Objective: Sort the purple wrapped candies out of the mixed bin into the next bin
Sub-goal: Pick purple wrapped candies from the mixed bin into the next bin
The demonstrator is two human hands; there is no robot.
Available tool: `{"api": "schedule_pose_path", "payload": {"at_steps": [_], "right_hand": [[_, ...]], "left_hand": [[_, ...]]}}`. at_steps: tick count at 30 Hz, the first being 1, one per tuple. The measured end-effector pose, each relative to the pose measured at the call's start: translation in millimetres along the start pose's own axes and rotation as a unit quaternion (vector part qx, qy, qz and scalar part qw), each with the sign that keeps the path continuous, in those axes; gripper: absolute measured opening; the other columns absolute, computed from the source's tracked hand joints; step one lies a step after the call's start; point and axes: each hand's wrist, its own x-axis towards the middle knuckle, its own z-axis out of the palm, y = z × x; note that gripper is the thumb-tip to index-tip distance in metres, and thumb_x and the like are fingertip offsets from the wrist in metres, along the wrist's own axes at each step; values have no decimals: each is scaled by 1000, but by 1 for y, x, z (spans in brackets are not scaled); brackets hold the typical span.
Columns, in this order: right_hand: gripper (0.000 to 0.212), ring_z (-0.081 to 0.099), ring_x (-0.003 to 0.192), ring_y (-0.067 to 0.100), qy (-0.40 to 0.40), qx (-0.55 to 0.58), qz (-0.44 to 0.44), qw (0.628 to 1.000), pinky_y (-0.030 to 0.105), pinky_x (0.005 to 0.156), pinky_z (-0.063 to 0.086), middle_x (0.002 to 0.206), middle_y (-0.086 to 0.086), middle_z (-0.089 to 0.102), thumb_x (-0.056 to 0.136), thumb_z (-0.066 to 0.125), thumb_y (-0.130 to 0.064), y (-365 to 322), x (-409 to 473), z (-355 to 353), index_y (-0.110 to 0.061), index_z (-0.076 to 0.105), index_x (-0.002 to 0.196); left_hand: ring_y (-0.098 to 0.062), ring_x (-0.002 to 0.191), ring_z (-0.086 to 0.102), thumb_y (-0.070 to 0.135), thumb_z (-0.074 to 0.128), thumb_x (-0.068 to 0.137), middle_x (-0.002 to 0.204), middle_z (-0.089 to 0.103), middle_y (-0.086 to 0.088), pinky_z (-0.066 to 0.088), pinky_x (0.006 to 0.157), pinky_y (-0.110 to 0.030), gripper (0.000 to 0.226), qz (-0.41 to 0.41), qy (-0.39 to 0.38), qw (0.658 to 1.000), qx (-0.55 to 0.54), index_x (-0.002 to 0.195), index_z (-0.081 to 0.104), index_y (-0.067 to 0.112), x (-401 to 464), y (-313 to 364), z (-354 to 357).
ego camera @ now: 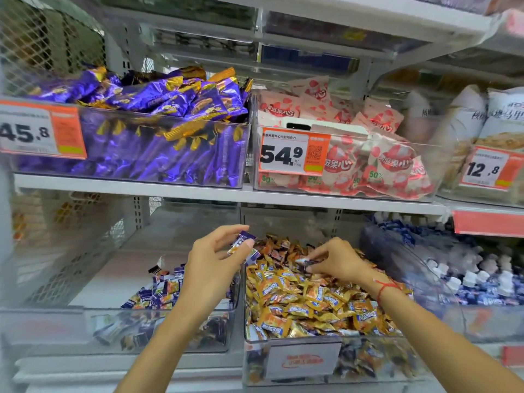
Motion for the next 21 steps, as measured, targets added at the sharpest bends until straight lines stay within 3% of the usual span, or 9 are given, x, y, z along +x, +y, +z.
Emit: {"api": "schedule_pose_path", "payload": {"at_steps": [2,6,8,11,14,16,19,21], "right_hand": [[27,61,57,-8,51,106,11,993,8,56,46,78,-8,72,75,82,-21,2,-10,-9,-12,77,100],[21,55,49,-6,76,287,44,954,10,49,42,75,-5,72,78,79,-20,-13,-28,-21,-13,75,97],[22,52,49,-4,78,358,50,929,10,49,42,75,-6,71,77,79,-20,-35,-35,-18,-16,74,98],[23,60,62,1,65,405,12,912,11,55,47,83,-5,75,76,80,-20,-79,-42,-3,-17,76,98],[19,63,65,-5,89,361,-99,923,10,59,46,82,-6,74,75,82,-16,-127,-42,21,-19,77,94],[22,62,69,-4,123,268,-169,940,11,63,47,85,-7,73,77,80,-16,-152,-36,39,-19,77,99],[33,64,94,12,114,45,-221,968,30,80,53,103,-3,71,86,69,-21,-164,-25,59,-24,69,119],[36,58,110,15,89,-11,-223,971,30,90,48,114,-3,68,91,63,-25,-154,-27,63,-26,63,127]], "left_hand": [[-6,111,60,26,69,87,105,62,20,53,94,-39,22,-8,-9,1000,12,107,69,34,0,-2,-4],[-3,105,63,24,66,89,111,69,9,58,77,-26,17,-38,-56,997,31,102,69,34,-3,-2,-6],[-6,105,63,28,66,89,107,71,9,57,81,-31,13,-51,-56,996,50,100,69,35,-4,-2,-8],[-18,102,65,33,66,88,98,73,9,53,92,-44,8,-60,16,995,76,93,71,35,-1,1,-26],[-16,105,63,36,62,88,104,70,8,49,94,-41,10,-71,98,973,198,96,68,39,4,-2,-55],[-18,110,61,36,61,90,115,68,4,48,95,-42,18,-86,108,958,250,107,65,38,6,-11,-71],[-20,118,57,32,60,93,133,59,0,44,103,-43,41,-132,34,958,251,133,54,24,10,-28,-83],[-21,125,52,31,59,94,140,53,-2,39,107,-39,50,-174,-17,951,254,141,46,17,10,-35,-85]]}}
